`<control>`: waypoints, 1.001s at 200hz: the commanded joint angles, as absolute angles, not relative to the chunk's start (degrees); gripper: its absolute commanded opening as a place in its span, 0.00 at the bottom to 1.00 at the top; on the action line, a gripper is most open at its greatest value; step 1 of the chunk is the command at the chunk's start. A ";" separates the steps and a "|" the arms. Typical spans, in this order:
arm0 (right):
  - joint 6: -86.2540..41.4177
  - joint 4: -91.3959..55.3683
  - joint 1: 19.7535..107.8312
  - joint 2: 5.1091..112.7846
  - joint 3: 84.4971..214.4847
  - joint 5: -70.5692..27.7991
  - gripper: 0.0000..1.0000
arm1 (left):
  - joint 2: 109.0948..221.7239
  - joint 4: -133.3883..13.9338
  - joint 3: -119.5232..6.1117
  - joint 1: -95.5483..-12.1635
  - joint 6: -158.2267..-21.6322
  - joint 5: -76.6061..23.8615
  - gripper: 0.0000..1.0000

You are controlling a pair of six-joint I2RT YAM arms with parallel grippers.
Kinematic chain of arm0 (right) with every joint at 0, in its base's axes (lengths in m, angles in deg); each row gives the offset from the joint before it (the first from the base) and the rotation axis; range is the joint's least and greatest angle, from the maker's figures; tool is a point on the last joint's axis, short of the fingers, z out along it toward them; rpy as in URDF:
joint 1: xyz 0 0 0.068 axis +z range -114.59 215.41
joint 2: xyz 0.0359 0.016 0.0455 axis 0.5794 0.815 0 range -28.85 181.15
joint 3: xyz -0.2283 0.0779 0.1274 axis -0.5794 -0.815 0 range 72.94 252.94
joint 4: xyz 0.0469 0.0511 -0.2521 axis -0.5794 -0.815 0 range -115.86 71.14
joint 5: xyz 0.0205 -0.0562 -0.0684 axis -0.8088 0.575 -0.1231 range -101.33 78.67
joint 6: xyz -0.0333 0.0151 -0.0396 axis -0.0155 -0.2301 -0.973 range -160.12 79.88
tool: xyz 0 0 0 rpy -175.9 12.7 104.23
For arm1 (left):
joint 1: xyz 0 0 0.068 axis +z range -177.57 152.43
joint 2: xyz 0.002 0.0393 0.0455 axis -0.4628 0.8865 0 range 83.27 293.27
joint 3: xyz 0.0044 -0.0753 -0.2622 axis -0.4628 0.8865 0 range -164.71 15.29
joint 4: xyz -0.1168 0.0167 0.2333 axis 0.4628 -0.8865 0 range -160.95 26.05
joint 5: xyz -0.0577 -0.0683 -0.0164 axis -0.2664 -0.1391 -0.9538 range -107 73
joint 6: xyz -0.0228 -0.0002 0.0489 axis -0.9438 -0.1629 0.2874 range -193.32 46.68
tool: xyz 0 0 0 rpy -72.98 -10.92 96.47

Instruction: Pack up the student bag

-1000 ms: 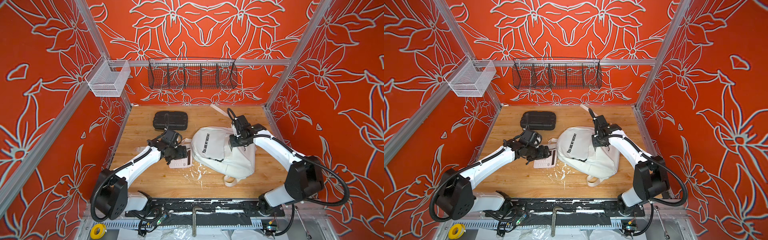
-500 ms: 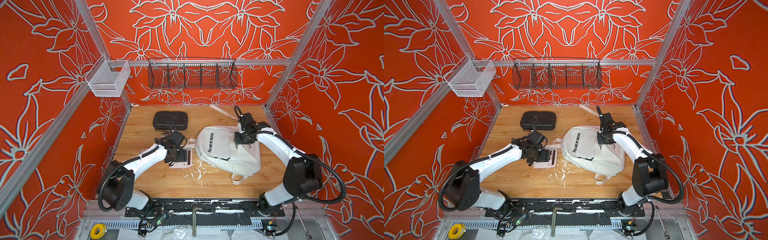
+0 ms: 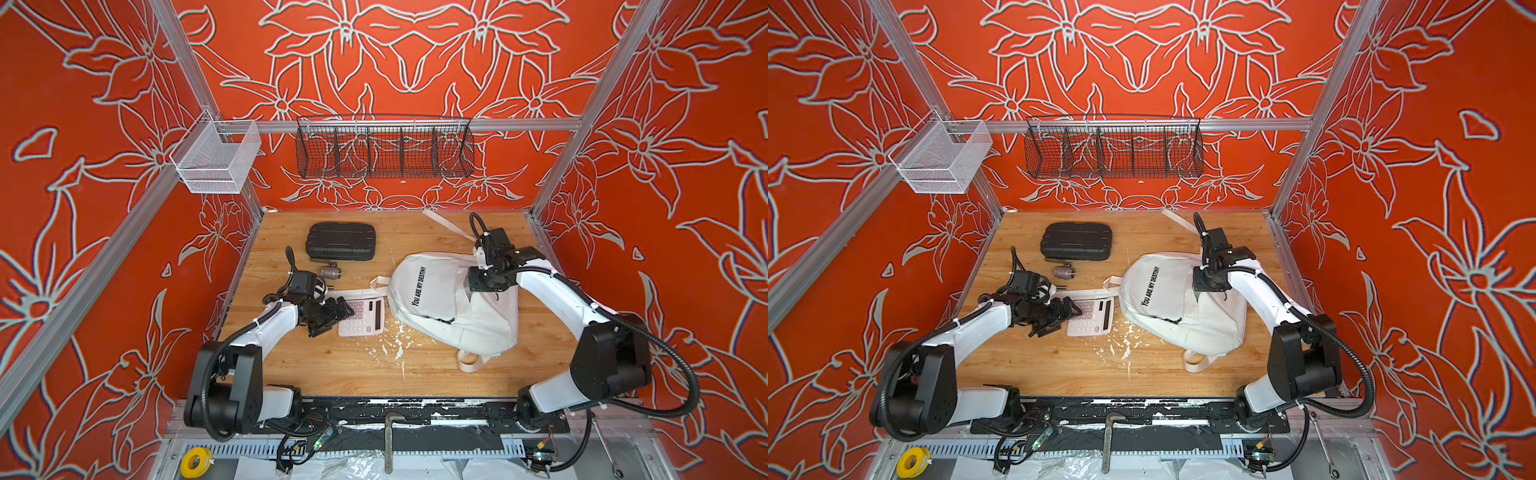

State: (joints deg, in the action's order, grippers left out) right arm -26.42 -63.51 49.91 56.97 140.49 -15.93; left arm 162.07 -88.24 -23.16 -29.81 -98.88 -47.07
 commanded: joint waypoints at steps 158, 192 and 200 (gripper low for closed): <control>-12.01 -56.01 57.22 42.76 137.65 -31.11 0.54 | 168.03 -79.86 -20.05 -29.59 -100.75 -54.59 0.98; -2.98 -48.81 69.91 47.00 130.32 -37.72 0.49 | 167.87 -80.01 -20.20 -29.57 -100.45 -54.53 0.98; -1.22 -47.18 72.00 47.87 129.26 -37.11 0.49 | 167.95 -80.03 -20.15 -29.59 -100.40 -54.57 0.98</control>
